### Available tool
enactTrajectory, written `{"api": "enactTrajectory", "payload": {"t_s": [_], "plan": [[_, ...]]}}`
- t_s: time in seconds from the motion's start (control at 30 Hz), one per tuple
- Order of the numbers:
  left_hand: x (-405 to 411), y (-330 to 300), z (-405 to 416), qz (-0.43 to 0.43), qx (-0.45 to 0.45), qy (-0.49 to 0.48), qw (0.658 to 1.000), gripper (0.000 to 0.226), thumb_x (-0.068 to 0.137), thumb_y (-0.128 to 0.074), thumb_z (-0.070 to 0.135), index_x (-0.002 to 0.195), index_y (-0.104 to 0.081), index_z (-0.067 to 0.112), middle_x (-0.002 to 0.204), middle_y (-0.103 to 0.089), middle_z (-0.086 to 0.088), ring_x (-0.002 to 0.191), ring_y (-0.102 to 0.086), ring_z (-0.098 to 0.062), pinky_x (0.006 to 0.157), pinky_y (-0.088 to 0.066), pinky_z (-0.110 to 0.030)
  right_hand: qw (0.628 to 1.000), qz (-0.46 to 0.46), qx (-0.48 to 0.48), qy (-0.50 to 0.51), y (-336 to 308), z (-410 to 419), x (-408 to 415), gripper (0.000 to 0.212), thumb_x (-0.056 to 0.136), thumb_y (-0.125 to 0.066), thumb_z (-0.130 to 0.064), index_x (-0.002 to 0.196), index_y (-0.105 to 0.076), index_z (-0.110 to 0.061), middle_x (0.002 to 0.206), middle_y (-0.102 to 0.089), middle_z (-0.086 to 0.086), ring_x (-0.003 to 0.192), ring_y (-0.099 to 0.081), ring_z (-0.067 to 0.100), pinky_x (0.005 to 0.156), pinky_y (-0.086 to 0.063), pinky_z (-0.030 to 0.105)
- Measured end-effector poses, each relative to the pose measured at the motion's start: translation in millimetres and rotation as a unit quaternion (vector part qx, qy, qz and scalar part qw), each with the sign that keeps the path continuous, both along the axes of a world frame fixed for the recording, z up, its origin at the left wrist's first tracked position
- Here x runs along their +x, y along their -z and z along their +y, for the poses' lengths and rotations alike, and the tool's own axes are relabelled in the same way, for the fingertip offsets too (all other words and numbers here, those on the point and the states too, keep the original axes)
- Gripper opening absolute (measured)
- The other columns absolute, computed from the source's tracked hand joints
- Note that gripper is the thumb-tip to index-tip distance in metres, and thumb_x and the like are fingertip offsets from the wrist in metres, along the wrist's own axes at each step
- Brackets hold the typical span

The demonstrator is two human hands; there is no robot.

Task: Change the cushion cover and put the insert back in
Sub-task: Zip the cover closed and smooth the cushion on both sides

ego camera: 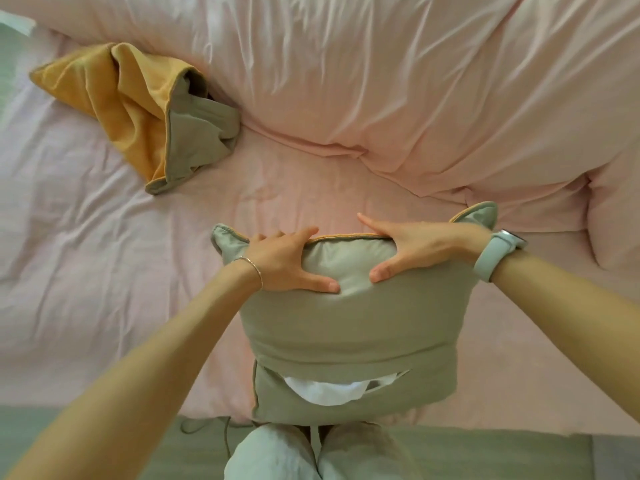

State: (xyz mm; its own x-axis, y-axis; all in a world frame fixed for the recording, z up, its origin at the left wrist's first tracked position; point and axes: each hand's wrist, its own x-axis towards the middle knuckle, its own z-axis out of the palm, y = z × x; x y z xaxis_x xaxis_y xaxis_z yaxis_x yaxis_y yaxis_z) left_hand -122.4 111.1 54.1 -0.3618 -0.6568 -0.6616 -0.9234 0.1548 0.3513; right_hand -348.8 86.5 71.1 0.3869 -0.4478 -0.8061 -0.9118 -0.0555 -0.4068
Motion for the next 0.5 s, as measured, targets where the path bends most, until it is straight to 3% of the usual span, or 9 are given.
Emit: {"api": "enactTrajectory", "payload": {"t_s": [0.07,0.13,0.2,0.27,0.33,0.4,0.5], "plan": [[-5,4,12,0.002,-0.089,-0.006,0.996,0.070,0.067,-0.059,0.072,0.120,-0.044,0.029,0.120,-0.058,0.003,0.116,-0.048,-0.021,0.093,-0.029,-0.035,0.995,0.017,-0.089,-0.027,5,12,4,0.091,0.072,-0.061,-0.065,0.146,-0.022,-0.030,0.144,-0.039,-0.010,0.133,-0.035,0.014,0.108,-0.023,0.036],[-10,7,23,0.030,-0.175,-0.045,0.983,0.040,0.076,-0.058,0.063,0.086,-0.046,0.026,0.098,-0.064,0.001,0.102,-0.053,-0.021,0.083,-0.027,-0.033,0.977,0.005,-0.214,-0.015,7,24,10,0.061,0.075,-0.061,-0.061,0.123,-0.051,-0.024,0.119,-0.060,-0.005,0.114,-0.052,0.018,0.093,-0.032,0.035],[-13,2,26,0.076,-0.222,-0.108,0.966,0.034,0.081,-0.058,0.054,0.070,-0.043,0.025,0.086,-0.064,-0.004,0.092,-0.055,-0.024,0.077,-0.025,-0.032,0.961,-0.026,-0.273,0.033,0,29,13,0.045,0.078,-0.063,-0.054,0.104,-0.059,-0.018,0.100,-0.066,-0.001,0.099,-0.057,0.022,0.079,-0.032,0.031],[-11,-16,17,0.129,-0.242,-0.158,0.949,0.041,0.081,-0.061,0.050,0.058,-0.037,0.026,0.078,-0.064,-0.008,0.084,-0.056,-0.028,0.071,-0.024,-0.032,0.948,-0.052,-0.307,0.074,-23,23,13,0.044,0.076,-0.066,-0.052,0.102,-0.062,-0.017,0.093,-0.068,0.001,0.094,-0.059,0.024,0.073,-0.031,0.029],[-6,-45,1,0.175,-0.311,-0.158,0.921,0.044,0.074,-0.058,0.057,0.052,-0.034,0.027,0.065,-0.061,-0.005,0.074,-0.056,-0.028,0.066,-0.021,-0.032,0.924,-0.088,-0.361,0.096,-57,10,13,0.046,0.071,-0.071,-0.051,0.104,-0.064,-0.020,0.094,-0.069,0.001,0.093,-0.060,0.024,0.072,-0.030,0.025],[0,-83,-17,0.196,-0.394,-0.148,0.885,0.041,0.065,-0.051,0.066,0.054,-0.044,0.027,0.054,-0.051,0.008,0.064,-0.050,-0.022,0.065,-0.024,-0.032,0.894,-0.111,-0.419,0.111,-98,-6,14,0.050,0.066,-0.076,-0.049,0.107,-0.065,-0.021,0.097,-0.070,0.000,0.095,-0.060,0.023,0.073,-0.030,0.022],[12,-130,-26,0.187,-0.494,-0.132,0.839,0.051,0.061,-0.049,0.072,0.063,-0.058,0.022,0.058,-0.055,0.013,0.063,-0.052,-0.015,0.067,-0.028,-0.028,0.847,-0.128,-0.510,0.085,-148,-16,20,0.059,0.061,-0.073,-0.057,0.105,-0.067,-0.019,0.097,-0.069,-0.001,0.093,-0.058,0.021,0.076,-0.026,0.021]]}}
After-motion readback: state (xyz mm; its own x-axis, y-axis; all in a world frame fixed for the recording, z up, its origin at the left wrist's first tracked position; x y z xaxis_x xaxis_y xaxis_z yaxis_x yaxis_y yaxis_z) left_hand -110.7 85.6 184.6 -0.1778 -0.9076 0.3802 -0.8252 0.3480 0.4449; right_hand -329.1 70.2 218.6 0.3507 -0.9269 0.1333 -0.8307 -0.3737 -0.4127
